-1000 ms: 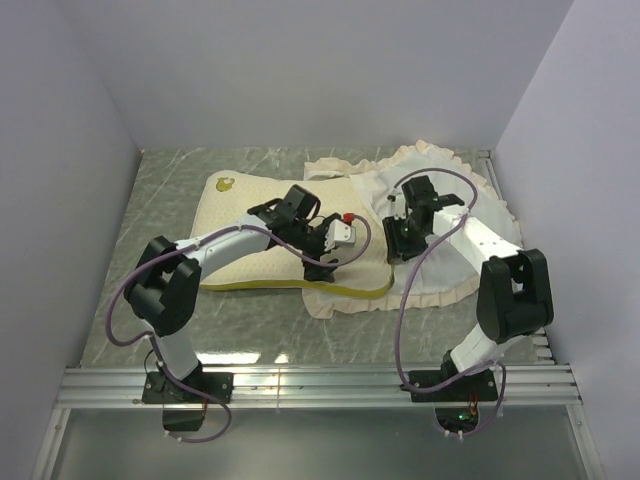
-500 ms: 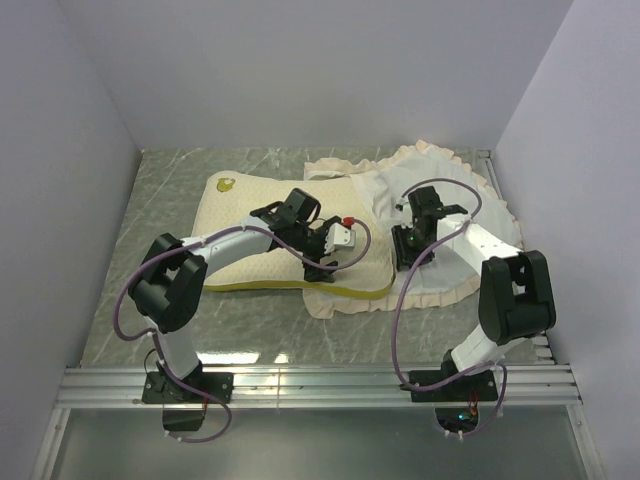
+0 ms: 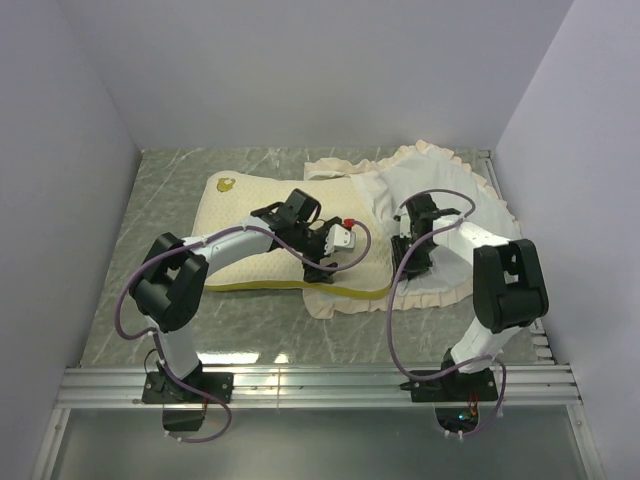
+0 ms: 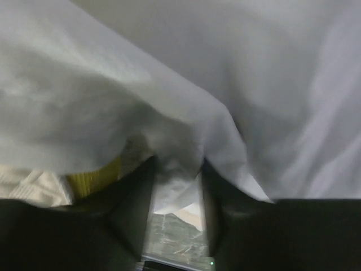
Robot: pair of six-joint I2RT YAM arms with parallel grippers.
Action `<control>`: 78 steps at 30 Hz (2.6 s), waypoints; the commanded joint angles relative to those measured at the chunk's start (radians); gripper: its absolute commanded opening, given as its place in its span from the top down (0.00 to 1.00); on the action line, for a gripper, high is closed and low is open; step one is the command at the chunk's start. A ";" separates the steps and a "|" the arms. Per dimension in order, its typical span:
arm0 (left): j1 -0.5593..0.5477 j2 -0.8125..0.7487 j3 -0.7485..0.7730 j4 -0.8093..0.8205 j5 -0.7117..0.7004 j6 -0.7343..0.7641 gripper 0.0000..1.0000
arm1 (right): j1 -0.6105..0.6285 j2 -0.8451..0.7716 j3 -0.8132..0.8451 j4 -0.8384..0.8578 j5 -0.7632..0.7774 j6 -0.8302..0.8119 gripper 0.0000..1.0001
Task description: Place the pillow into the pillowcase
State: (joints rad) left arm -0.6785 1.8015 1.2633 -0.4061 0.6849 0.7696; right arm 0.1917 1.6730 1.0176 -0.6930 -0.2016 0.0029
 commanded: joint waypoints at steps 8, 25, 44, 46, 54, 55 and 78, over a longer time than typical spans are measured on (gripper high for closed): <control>-0.053 0.016 -0.038 0.125 -0.074 0.016 0.04 | -0.003 -0.148 0.036 -0.033 -0.111 0.009 1.00; 0.025 0.102 0.186 0.193 -0.053 -0.435 1.00 | -0.001 -0.334 -0.011 -0.148 -0.292 -0.126 1.00; -0.036 0.219 0.282 0.398 -0.197 -0.938 1.00 | 0.034 -0.292 0.113 -0.184 -0.594 -0.089 1.00; -0.018 0.184 0.237 0.536 -0.165 -0.992 1.00 | 0.035 -0.285 0.099 -0.201 -0.579 -0.116 1.00; -0.026 0.214 0.240 0.523 -0.108 -1.010 1.00 | 0.046 -0.227 0.055 -0.088 -0.441 -0.046 1.00; -0.020 0.219 0.229 0.553 -0.070 -1.065 1.00 | 0.049 -0.220 0.050 -0.085 -0.461 -0.043 1.00; 0.010 0.234 0.168 0.860 -0.044 -1.409 1.00 | 0.028 -0.253 0.168 -0.237 -0.774 -0.096 1.00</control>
State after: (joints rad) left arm -0.6308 2.0155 1.3579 0.2840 0.6907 -0.5930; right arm 0.2100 1.4487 1.1172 -0.8295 -0.7441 -0.0856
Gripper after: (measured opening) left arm 0.044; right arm 0.007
